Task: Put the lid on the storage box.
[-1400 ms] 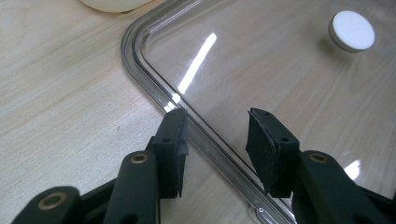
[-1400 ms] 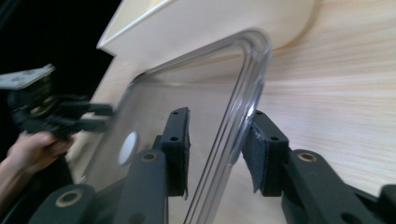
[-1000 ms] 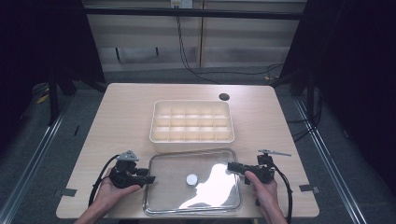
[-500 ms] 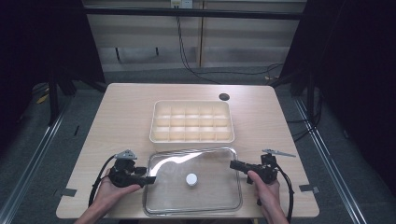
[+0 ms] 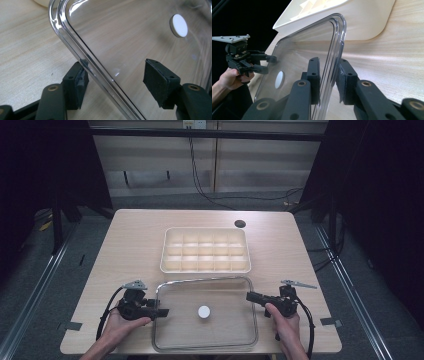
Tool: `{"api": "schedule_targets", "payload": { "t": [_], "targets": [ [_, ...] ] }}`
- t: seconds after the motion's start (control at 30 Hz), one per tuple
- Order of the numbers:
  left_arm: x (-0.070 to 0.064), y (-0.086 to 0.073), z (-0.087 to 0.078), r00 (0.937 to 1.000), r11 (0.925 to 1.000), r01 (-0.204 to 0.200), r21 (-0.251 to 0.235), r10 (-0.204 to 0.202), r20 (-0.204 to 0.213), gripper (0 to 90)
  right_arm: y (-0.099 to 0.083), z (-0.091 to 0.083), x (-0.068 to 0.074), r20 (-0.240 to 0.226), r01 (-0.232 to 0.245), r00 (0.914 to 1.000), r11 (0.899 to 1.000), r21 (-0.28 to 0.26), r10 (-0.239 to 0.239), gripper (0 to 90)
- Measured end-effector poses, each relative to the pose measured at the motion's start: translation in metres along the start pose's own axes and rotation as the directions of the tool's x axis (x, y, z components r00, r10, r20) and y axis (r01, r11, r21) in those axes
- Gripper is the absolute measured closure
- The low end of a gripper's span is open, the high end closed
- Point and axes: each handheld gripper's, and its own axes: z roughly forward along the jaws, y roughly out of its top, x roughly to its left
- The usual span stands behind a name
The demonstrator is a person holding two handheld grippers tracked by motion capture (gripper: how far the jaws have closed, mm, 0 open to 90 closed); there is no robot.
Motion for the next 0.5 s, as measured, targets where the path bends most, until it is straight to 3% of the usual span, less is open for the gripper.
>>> {"api": "schedule_targets", "payload": {
  "t": [0.2,0.5],
  "targets": [
    [-0.002,0.002,-0.007,0.9991,0.998,0.004,-0.064,-0.001,0.043,46.1,0.001,-0.001,0.0,0.013,-0.002,0.9999,1.0,-0.013,0.003,74.0],
    [-0.003,0.007,-0.015,0.999,0.9951,-0.006,-0.099,0.01,0.043,52.1,0.002,-0.003,0.006,0.04,0.042,0.9983,0.999,-0.02,-0.041,72.4]
  ]
}}
